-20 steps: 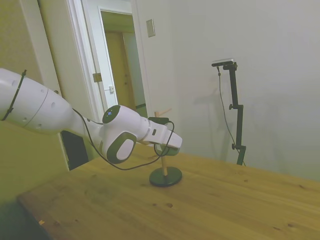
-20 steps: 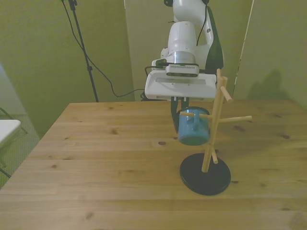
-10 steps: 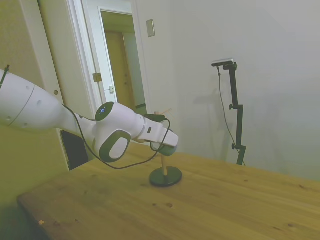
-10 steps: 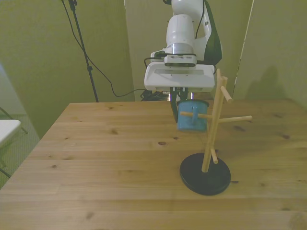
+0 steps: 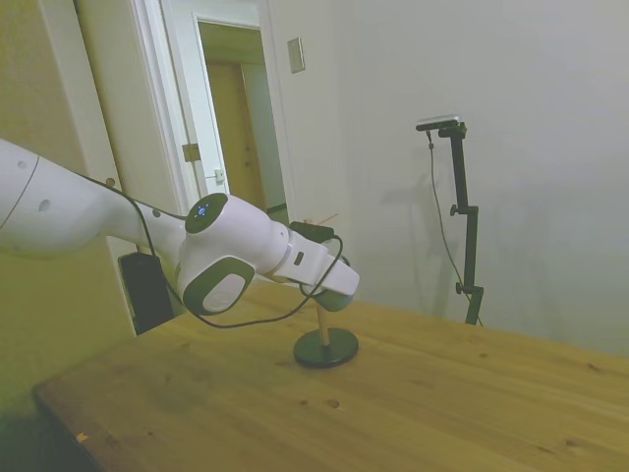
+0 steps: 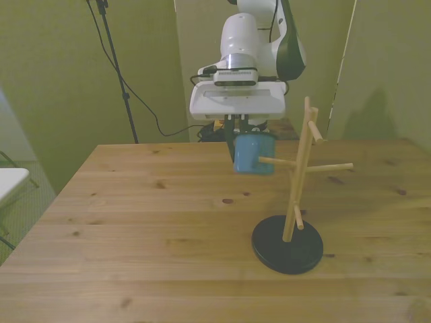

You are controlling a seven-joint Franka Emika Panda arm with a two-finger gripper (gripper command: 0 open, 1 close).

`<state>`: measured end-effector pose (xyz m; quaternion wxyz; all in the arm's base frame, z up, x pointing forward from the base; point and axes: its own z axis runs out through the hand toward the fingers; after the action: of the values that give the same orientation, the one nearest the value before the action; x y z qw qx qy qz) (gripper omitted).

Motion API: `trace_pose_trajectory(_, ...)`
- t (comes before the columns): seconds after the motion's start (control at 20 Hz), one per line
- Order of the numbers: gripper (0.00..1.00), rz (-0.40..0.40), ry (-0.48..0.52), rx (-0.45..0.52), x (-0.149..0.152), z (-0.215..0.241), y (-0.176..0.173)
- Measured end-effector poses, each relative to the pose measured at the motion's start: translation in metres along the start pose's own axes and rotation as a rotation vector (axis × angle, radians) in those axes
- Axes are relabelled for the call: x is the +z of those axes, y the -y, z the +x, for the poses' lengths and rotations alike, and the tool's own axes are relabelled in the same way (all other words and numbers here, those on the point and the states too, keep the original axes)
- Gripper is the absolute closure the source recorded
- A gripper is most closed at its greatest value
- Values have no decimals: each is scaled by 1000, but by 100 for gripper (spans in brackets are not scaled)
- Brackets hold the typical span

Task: Unload the mug

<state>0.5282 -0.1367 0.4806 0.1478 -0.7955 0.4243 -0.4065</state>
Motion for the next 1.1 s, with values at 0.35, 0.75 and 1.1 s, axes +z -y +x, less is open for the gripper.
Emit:
trace_pose_trajectory(0.35,100,-23,110,-8,-1,-1,-33)
trace_pose_trajectory(0.75,100,-16,307,-147,-57,-73,-56)
trace_pose_trajectory(1.1,100,-187,443,-198,-51,-107,-57)
